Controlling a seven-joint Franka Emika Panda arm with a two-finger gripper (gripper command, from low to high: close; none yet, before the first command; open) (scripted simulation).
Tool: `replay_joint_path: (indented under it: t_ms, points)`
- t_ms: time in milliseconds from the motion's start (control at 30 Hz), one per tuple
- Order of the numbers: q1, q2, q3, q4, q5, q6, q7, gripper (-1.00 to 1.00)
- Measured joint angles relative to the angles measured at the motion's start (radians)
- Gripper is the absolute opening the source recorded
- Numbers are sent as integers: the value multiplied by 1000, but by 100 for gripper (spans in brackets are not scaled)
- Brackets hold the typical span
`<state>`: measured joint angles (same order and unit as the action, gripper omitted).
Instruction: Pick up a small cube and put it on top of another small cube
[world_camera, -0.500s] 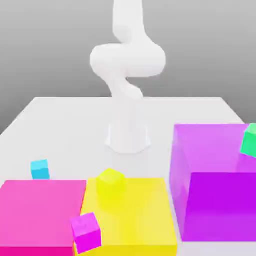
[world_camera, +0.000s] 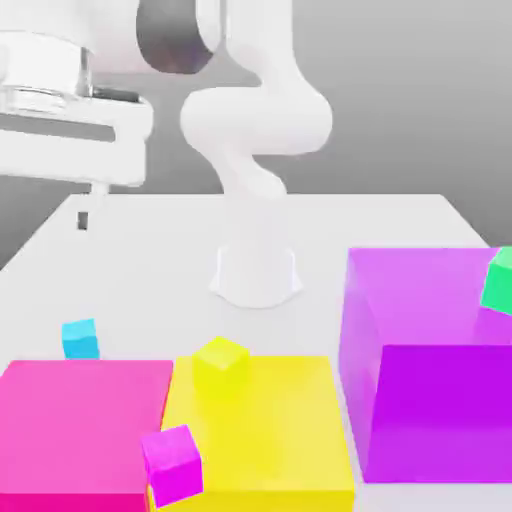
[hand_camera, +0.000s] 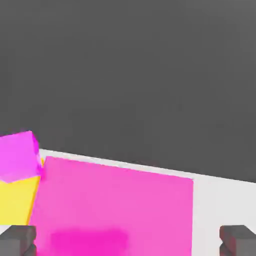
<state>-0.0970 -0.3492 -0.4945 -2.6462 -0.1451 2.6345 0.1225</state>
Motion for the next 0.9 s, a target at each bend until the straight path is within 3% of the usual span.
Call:
replay_joint_path:
  t_ms: [233, 367, 500, 600, 733, 767, 900]
  points:
    - [-42, 190, -200, -138, 8, 137, -315, 0]
    - [-83, 313, -278, -213, 93, 217, -543, 0]
    - [-156, 436, -146, -204, 370, 288, -776, 0]
    - [-278, 517, 22, -180, 566, 335, -922, 0]
    - [-462, 615, 251, -148, 759, 403, -1069, 0]
    - [-494, 631, 289, -144, 784, 415, -1088, -100]
    - [-494, 631, 289, -144, 785, 413, -1089, -100]
